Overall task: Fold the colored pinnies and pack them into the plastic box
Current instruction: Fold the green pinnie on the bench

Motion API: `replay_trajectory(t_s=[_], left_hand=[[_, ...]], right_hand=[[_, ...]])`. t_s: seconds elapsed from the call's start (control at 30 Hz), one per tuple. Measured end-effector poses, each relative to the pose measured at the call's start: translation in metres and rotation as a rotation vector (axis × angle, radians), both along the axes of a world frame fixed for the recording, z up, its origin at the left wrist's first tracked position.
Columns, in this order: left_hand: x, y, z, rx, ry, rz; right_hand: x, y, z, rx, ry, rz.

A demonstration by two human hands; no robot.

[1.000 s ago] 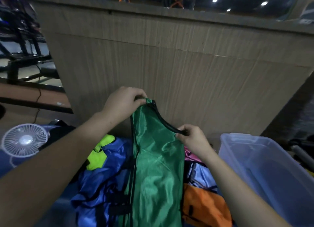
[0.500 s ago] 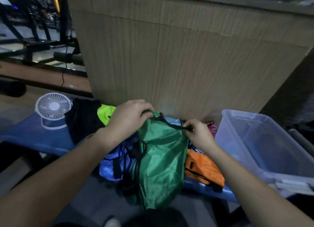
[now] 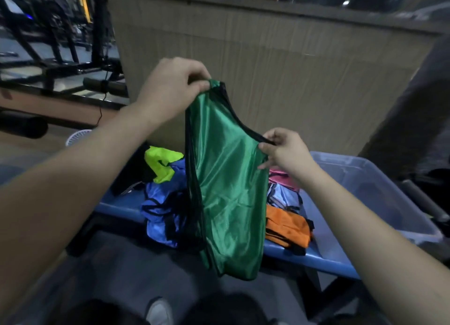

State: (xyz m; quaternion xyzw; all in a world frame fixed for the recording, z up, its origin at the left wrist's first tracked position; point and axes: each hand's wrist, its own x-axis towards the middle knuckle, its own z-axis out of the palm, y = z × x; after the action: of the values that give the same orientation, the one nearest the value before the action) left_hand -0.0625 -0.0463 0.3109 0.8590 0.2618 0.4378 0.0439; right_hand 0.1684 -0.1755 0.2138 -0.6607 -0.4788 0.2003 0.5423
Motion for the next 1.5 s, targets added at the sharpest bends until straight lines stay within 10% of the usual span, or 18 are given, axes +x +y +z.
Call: replay_trajectory(t_s=[0.9, 1.5], left_hand=[[0.177, 0.179, 0.053, -0.048, 0.055, -0.060], [0.094, 0.084, -0.051, 0.030, 0.074, -0.088]], right_hand=[[0.144, 0.168, 0.036, 0.012, -0.092, -0.140], [0.109, 0.101, -0.028, -0.117, -0.323, -0.070]])
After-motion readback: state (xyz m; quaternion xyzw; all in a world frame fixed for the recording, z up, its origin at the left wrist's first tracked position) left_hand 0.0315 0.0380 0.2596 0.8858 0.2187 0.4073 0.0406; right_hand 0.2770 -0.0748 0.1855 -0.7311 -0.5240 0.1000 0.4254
